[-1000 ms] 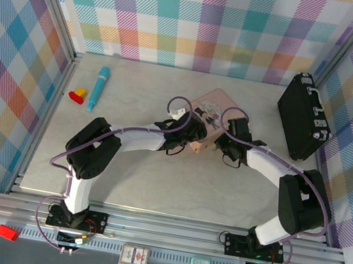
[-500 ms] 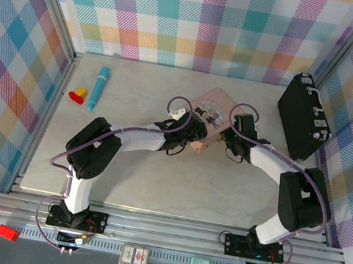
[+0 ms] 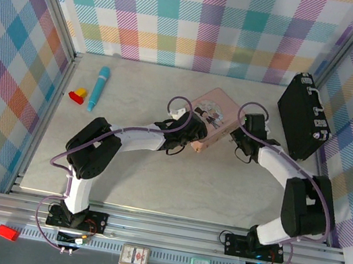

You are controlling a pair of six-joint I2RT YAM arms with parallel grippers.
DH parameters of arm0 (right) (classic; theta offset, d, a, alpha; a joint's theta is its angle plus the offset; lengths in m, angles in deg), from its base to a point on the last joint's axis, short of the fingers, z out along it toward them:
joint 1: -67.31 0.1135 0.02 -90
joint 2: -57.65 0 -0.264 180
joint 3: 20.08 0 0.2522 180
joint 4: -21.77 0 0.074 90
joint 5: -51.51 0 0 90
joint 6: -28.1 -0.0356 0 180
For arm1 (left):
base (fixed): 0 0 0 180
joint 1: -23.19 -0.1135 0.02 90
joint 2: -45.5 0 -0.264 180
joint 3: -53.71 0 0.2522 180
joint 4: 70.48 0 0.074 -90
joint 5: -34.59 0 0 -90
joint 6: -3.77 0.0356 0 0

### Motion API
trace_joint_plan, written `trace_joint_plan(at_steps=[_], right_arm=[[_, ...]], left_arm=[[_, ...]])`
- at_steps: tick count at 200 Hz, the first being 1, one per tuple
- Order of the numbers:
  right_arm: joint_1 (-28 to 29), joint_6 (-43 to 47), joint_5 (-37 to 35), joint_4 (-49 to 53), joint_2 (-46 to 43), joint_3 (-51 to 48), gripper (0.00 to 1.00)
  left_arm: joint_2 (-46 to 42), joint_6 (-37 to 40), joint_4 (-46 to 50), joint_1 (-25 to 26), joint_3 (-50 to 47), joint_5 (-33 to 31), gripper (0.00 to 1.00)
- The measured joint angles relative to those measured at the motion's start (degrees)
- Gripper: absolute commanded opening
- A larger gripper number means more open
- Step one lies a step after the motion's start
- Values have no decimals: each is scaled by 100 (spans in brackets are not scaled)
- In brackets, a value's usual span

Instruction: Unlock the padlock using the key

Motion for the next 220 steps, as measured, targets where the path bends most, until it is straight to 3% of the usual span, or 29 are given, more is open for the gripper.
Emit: trace_joint_plan(at_steps=[47,99,144,191,220], right_arm=[[0,984,1132,339,-964,-682,0],[0,1565,2275,691,-1325,-1283,0],[2,1735,2675,588,-1207,-1620,0],[2,1821,2734,466,-874,-1674,0],[2,1917,2570,466,-817,-1711,10]], left_arm=[[-527,737,420,-155,-286,446,98],[-2284,1580,258,-181,-1681,647,100],[-3917,2004,275,-186,-3049,164,100],[-5163,2280,643,-186,-3556,-553,100],[-5460,2350,905,-186,-3567,-951,100]])
